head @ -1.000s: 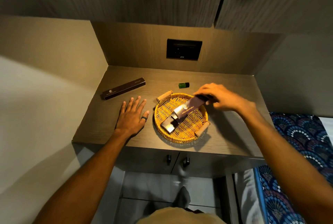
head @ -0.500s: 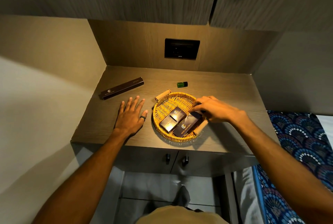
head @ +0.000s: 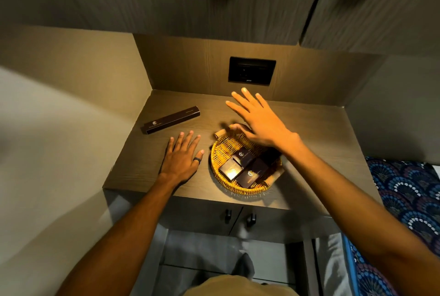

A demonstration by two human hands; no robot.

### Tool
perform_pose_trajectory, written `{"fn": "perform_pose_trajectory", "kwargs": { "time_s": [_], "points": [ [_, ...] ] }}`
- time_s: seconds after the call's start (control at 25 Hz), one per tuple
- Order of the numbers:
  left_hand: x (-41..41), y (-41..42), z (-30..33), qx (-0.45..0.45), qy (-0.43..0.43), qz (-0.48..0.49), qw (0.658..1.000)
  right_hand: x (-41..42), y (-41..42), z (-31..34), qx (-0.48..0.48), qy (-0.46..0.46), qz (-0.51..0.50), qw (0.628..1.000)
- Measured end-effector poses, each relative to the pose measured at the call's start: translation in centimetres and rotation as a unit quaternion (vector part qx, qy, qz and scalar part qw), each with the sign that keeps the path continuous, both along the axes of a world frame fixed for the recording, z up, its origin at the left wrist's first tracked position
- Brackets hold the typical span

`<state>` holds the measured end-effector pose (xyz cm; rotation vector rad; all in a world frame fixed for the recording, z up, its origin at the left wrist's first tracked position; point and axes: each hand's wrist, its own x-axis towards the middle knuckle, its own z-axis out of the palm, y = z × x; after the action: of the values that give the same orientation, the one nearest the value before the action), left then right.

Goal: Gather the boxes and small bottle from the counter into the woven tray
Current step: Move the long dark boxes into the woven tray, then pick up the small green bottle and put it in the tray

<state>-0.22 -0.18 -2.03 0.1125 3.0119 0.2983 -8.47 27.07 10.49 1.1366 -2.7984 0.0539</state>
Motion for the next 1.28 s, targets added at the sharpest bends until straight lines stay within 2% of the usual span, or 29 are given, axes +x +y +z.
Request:
{"fn": "perform_pose_trajectory", "kwargs": {
  "time_s": [0.08,0.32,0.44,0.6,0.8,1.04,1.16,1.28],
  "points": [
    [0.1,-0.1,0.1,-0.004,-0.004,0.0,1.0,-1.8,-4.7,-0.5,0.031,-0.012,0.01,0.999],
    [0.0,-0.1,0.1,-0.024,0.01,0.006,1.0,-5.4,-16.3,-2.0,0.093,-0.132,0.011,0.987],
    [-0.2,-0.6,-0.1,-0.03,0.018,0.003,0.999,-6.0,-19.1,-3.0,0.12,-0.172,-0.004,0.978],
    [-0.4,-0.7,-0.3,-0.032,0.02,0.0,0.999,-6.6,-19.8,-3.5,0.099,-0.158,-0.006,0.982],
    [-0.4,-1.0,-0.4,-0.017,0.024,-0.003,1.0,-8.1,-16.1,0.1,0.047,-0.085,0.011,0.995],
    [-0.1,-0.9,-0.6,-0.014,0.037,-0.007,0.999,-6.8,-3.2,2.6,-0.052,-0.09,0.03,0.994],
    [-0.2,-0.9,-0.7,-0.02,0.028,-0.016,0.999,-5.0,2.7,1.8,-0.022,-0.117,0.002,0.993],
    [-0.2,-0.8,-0.7,-0.005,0.022,-0.001,1.0,-3.5,5.2,0.2,0.004,-0.144,-0.009,0.99]
  ]
}}
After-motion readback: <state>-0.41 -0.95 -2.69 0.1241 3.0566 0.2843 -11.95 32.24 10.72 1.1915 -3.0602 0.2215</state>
